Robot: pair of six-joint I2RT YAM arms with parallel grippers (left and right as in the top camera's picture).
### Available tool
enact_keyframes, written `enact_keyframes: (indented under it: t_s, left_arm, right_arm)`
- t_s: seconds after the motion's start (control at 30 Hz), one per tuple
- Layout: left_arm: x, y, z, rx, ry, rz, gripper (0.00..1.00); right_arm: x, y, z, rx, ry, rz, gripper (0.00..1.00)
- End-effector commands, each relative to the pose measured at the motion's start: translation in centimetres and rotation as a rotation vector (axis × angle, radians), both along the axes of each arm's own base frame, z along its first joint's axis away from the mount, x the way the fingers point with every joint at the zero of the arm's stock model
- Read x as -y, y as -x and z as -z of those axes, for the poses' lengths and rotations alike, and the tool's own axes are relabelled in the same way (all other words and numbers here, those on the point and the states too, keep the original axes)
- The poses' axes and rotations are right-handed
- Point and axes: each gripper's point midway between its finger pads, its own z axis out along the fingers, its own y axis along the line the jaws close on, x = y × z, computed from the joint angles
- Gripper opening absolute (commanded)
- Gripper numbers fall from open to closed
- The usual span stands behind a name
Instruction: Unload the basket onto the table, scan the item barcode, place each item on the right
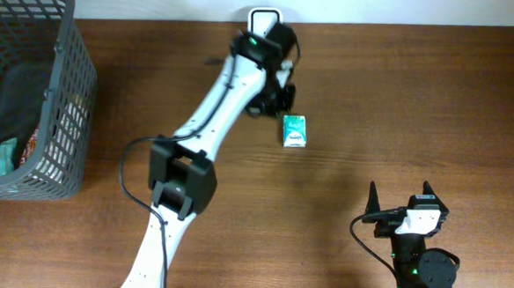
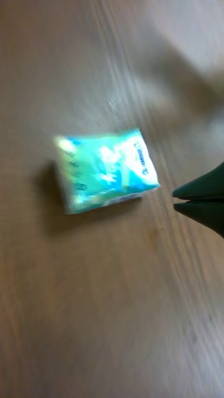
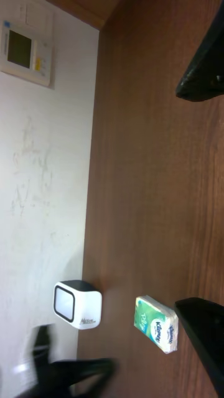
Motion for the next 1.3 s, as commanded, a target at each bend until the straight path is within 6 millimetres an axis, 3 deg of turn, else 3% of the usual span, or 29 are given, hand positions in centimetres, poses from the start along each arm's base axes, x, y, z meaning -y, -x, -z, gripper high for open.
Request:
enact_keyframes:
  t_s: [0.0,0.03,0.07,0.1,0.17,0.2,0.23,0.3,0.33,0.4,0.43,0.53,0.57,0.6,0.67,0.77,0.87,1.03,1.13,1.2,1.27]
  left_arm:
    - [-4.3,-4.1,-8.6,0.196,0.096,-0.098,0.1]
    - [-5.7,-4.7,-10.5,0.24,0.112,-0.125,0.13]
    - [-8.8,-5.6,-14.4,0.337,0.142,-0.185,0.26]
    - [-13.0,-6.3,-18.4,0.438,0.163,-0.263,0.65]
    - [-18.2,-6.6,-21.9,0.527,0.165,-0.359,0.72]
    - [-22.7,-6.2,-24.6,0.597,0.158,-0.44,0.74]
    - [-25.2,-5.8,-26.1,0.637,0.151,-0.487,0.75]
    - [-31.4,-4.2,-29.8,0.745,0.116,-0.592,0.74]
    - [-34.5,-3.3,-31.7,0.819,0.074,-0.611,0.79]
    - [-39.6,-2.1,-33.8,0.912,-0.034,-0.688,0.91]
    - [-44.2,-0.7,-33.9,0.923,-0.163,-0.809,0.93]
    - [-51.0,2.6,-31.0,0.797,-0.391,-0.995,0.91]
    - [-52.2,3.3,-29.7,0.739,-0.423,-1.02,0.89]
    - [-53.2,3.7,-27.6,0.658,-0.435,-1.035,0.78]
    - [-54.2,4.1,-23.6,0.513,-0.452,-0.996,0.73]
    - [-54.2,3.7,-17.8,0.336,-0.451,-0.912,0.73]
    - [-52.7,2.2,-12.4,0.247,-0.364,-0.703,0.77]
    - [-52.2,3.1,-4.3,0.093,-0.347,-0.603,0.78]
    - [-51.4,4.2,-0.5,0.016,-0.32,-0.588,0.75]
    - [-49.3,4.1,1.3,0.015,-0.211,-0.502,0.75]
    - [-48.9,4.2,2.0,0.008,-0.196,-0.49,0.76]
  right_arm:
    - [0.2,0.0,0.3,-0.004,0.006,0.011,0.99]
    - [0.2,0.0,0.3,-0.004,0.006,0.011,0.99]
    - [0.2,0.0,0.3,-0.004,0.006,0.011,0.99]
    - [0.2,0.0,0.3,-0.004,0.006,0.011,0.99]
    - [0.2,0.0,0.3,-0.004,0.006,0.011,0.99]
    - [0.2,0.0,0.3,-0.004,0.006,0.011,0.99]
    - [0.2,0.0,0.3,-0.004,0.006,0.011,0.99]
    - [0.2,0.0,0.3,-0.004,0.006,0.01,0.99]
    - [0.2,0.0,0.3,-0.004,0.006,0.011,0.99]
    - [0.2,0.0,0.3,-0.004,0.006,0.01,0.99]
    - [0.2,0.0,0.3,-0.004,0.006,0.011,0.99]
    - [0.2,0.0,0.3,-0.004,0.006,0.011,0.99]
    - [0.2,0.0,0.3,-0.004,0.006,0.01,0.99]
    - [0.2,0.0,0.3,-0.004,0.006,0.011,0.99]
    - [0.2,0.0,0.3,-0.004,0.006,0.011,0.99]
    - [0.2,0.0,0.3,-0.004,0.006,0.01,0.99]
    - [0.2,0.0,0.3,-0.004,0.006,0.011,0.99]
    - [0.2,0.0,0.3,-0.004,0.006,0.011,0.99]
    - [0.2,0.0,0.3,-0.004,0.006,0.011,0.99]
    - [0.2,0.0,0.3,-0.004,0.006,0.011,0.99]
    - [0.2,0.0,0.3,-0.004,0.006,0.01,0.99]
